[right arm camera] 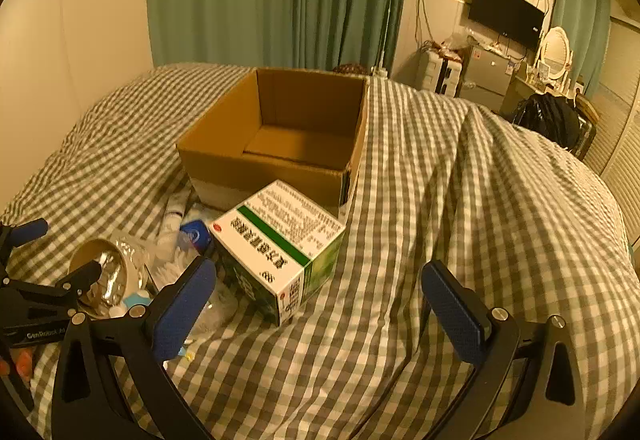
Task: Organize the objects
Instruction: 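Lower the left tool onto the cardboard tape roll and grasp its rim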
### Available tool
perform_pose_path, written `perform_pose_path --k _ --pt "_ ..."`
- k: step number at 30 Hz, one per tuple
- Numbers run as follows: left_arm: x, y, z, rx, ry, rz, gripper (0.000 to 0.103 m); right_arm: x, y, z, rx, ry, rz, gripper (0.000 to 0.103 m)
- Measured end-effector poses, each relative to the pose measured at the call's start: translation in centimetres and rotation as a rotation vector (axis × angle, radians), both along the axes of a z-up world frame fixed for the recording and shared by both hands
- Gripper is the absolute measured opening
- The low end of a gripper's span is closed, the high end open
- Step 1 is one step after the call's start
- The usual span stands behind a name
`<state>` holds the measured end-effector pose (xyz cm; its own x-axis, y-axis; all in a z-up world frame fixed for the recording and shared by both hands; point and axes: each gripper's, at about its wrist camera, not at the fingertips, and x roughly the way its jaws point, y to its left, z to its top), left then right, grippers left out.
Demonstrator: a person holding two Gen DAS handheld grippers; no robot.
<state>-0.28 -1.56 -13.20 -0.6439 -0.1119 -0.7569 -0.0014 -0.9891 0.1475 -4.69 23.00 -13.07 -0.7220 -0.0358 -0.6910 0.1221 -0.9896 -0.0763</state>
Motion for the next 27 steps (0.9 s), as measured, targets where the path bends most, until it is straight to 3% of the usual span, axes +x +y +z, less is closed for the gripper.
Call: perform_pose_path --k 9,21,23,27 --pt "2.0 0.6 -2.5 -0.037 -0.108 -0.074 0.103 0.1 -0.3 -0.8 -0.002 -0.032 0.017 0.103" --pt "0.5 2.0 -4.2 -0.061 -0.138 -0.14 0.102 0.2 -1.6 -1.8 0.014 -0.064 0.045 0.103" --pt "0.6 2.0 -4.3 -0.041 -0.137 -0.154 0.085 0.3 -1.9 -2.0 0.017 -0.07 0.056 0.103" --pt "0.9 1.8 -3.8 -0.015 -0.118 -0.165 0.084 0.6 -2.9 -2.4 0.02 -0.09 0.081 0.103"
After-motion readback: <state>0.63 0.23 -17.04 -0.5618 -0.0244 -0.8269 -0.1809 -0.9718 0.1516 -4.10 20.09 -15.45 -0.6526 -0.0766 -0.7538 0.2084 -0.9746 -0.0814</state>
